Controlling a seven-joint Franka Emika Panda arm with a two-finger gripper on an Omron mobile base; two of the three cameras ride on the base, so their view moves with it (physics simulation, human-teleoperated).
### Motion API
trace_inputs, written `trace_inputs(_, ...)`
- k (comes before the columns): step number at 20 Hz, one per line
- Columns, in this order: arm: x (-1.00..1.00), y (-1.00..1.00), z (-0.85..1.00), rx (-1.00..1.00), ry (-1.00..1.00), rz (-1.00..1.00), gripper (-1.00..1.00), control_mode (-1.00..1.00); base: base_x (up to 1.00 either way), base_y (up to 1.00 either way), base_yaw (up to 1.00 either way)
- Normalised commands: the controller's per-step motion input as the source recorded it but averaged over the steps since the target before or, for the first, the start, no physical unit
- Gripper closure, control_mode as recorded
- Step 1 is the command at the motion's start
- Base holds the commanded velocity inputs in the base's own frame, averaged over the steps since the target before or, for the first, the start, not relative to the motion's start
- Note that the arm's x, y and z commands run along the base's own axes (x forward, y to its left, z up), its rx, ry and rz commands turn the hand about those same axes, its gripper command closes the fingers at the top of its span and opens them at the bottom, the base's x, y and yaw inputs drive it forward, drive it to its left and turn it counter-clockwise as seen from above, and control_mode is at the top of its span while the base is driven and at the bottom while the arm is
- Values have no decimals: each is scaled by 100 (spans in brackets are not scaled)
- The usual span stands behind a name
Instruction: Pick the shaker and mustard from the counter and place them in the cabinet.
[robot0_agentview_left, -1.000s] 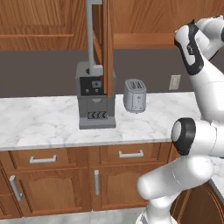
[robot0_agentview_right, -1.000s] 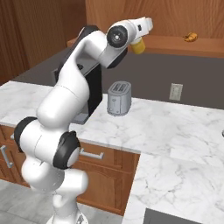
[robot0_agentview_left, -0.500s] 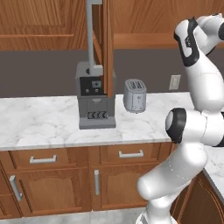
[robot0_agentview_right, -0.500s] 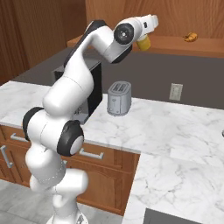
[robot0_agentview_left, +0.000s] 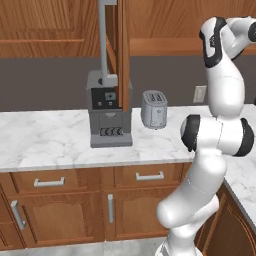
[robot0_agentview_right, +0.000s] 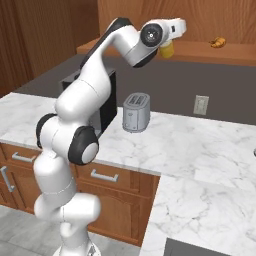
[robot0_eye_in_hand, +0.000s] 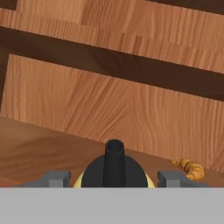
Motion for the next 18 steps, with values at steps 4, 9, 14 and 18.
trace_inputs(4, 24, -3, 6, 4, 3, 4, 100, -100, 0, 0, 0)
trace_inputs(9, 11, 0, 10, 0, 0, 5, 100, -100, 0, 0, 0)
trace_inputs(14, 15, 11, 0, 0, 0, 6, 100, -100, 0, 0, 0)
trace_inputs(18, 8, 35, -14, -1, 0, 8, 100, -100, 0, 0, 0)
